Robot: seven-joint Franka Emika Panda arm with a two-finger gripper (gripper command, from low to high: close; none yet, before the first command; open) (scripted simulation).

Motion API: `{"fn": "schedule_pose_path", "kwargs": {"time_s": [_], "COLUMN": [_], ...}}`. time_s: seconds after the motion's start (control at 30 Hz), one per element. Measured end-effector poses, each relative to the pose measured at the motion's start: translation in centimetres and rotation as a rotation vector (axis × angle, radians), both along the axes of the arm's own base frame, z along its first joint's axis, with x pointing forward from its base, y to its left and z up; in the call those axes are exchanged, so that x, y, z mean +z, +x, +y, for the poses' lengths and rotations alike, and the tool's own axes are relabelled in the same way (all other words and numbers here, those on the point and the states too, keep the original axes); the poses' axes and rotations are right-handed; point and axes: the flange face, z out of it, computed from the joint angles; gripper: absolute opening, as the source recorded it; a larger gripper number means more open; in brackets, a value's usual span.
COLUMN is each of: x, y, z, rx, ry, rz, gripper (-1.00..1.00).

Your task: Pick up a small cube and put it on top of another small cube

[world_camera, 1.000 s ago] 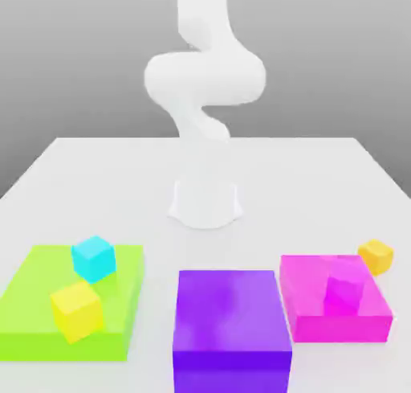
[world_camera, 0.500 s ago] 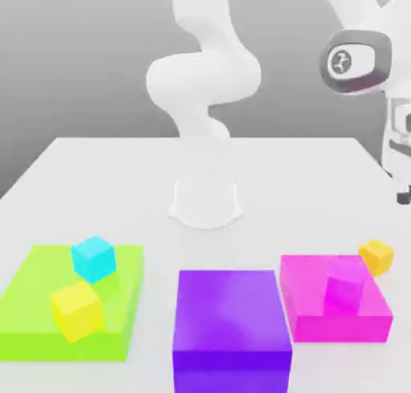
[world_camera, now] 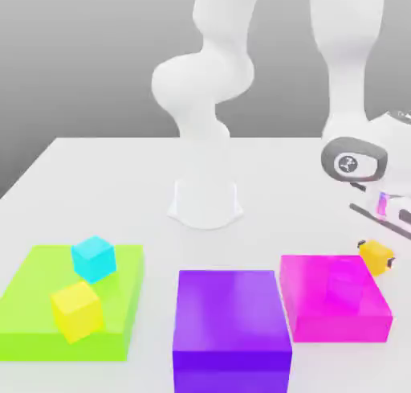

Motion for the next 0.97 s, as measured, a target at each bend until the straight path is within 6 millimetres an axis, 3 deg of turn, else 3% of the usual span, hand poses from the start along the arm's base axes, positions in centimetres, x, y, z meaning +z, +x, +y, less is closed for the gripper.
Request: {"fn": "schedule_pose_path", "kwargs": {"time_s": [0.1,0.33,0.53,0.7,0.77,0.87,0.9,0.97], "x": [-0.1,5.9,11.4,16.7,15.9,12.2,11.5,11.5], "y": [0.0,0.7,9.9,14.9,15.7,15.9,15.9,16.0], "z": [0.0,-0.3,-5.7,-10.6,-11.5,-11.9,-12.0,-12.2], "rx": [0.001,-0.034,-0.539,-0.945,-1.012,-1.034,-1.037,-1.042], "ry": [-0.001,-0.006,-0.028,-0.009,-0.004,-0.003,-0.003,-0.003], "rz": [0.0,-0.005,-0.032,-0.009,-0.001,0.0,0.0,0.0], "gripper": [-1.0,-1.0,-1.0,-1.0,-1.0,-1.0,1.0,1.0]}}
